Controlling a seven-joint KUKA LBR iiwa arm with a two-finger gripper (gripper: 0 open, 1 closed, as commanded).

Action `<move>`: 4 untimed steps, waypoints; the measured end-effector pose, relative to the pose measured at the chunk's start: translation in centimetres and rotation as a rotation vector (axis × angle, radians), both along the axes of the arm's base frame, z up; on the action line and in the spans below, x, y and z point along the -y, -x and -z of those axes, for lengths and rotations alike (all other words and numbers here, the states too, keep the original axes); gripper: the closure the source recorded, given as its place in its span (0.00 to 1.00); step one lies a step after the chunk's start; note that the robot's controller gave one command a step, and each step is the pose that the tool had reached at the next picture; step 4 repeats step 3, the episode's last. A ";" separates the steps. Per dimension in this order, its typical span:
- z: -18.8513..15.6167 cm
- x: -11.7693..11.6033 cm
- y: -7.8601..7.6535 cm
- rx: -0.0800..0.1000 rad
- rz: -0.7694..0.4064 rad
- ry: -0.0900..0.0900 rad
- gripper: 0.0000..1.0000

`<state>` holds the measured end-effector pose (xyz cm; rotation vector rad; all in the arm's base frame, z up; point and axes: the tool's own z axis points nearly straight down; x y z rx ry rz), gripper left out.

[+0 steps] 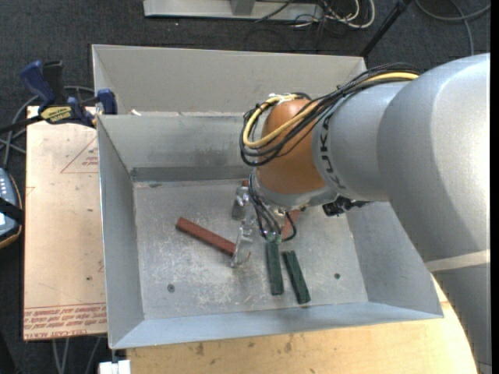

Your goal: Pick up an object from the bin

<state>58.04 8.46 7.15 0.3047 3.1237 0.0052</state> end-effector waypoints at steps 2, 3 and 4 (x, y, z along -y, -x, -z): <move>-11.7 1.6 1.4 0.007 -0.107 0.003 1.00; -19.0 -3.7 -1.3 0.007 -0.422 0.002 1.00; -19.0 -3.7 -1.3 0.007 -0.422 0.002 1.00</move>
Offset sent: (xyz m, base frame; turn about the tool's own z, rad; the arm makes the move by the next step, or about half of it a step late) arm 0.0000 0.0000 0.0000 0.0000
